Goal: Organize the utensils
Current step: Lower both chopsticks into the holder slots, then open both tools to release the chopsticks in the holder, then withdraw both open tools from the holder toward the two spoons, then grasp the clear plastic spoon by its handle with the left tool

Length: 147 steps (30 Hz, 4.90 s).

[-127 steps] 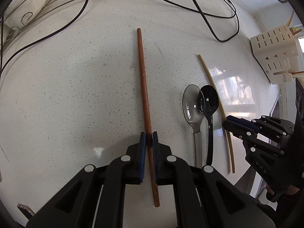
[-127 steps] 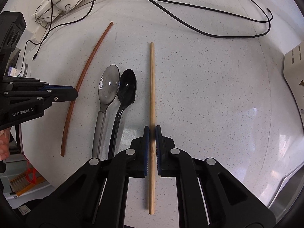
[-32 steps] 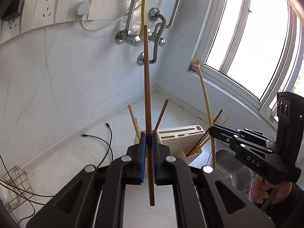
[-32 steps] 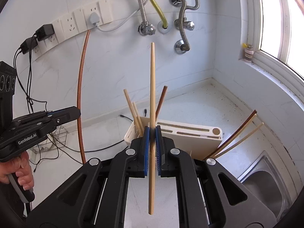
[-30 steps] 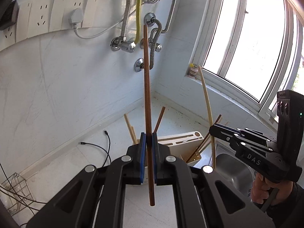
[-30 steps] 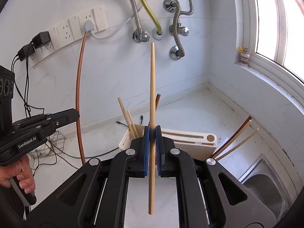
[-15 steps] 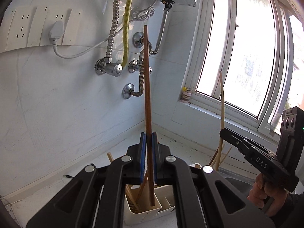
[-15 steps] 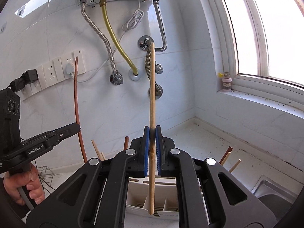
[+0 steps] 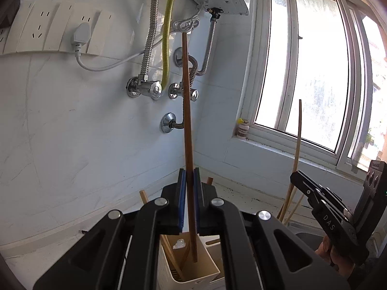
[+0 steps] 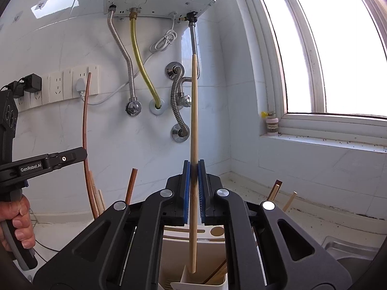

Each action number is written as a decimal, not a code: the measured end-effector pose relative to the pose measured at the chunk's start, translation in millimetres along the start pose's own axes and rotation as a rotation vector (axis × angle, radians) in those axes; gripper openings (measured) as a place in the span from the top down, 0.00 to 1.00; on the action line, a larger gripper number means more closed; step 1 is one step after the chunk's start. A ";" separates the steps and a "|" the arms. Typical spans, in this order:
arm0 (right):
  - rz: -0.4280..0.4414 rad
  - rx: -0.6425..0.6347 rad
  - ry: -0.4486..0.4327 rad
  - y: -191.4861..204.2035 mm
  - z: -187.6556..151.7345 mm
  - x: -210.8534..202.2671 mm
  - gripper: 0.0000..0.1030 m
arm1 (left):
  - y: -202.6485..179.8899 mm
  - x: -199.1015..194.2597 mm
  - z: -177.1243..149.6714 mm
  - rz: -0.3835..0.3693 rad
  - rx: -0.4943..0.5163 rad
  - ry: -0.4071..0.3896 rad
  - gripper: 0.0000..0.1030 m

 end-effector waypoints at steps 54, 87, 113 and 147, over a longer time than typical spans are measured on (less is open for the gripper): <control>-0.040 -0.019 -0.171 18.6 63.2 -76.4 0.41 | -6.3 -124.4 44.9 0.162 0.071 -0.259 0.08; 0.364 0.074 0.126 199.7 -4.3 -146.7 0.38 | 85.2 -331.4 39.2 0.499 0.006 -0.153 0.05; 0.484 -0.029 0.469 230.9 -104.2 -153.8 0.38 | 135.8 -315.2 -180.7 0.572 -0.336 0.574 0.14; 0.614 -0.144 0.719 295.2 -144.4 -143.8 0.46 | 167.5 -314.4 -244.8 0.638 -0.407 0.906 0.89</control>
Point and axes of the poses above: each gripper's, at about its wrist camera, not at the fingertips, and x roughly the way its jaws point, y to its left, z to its top, the point moved 4 cm from there along x, roughly the way its jaws point, and after that the axes turned 10 degrees about -y, right-handed, at the moved point
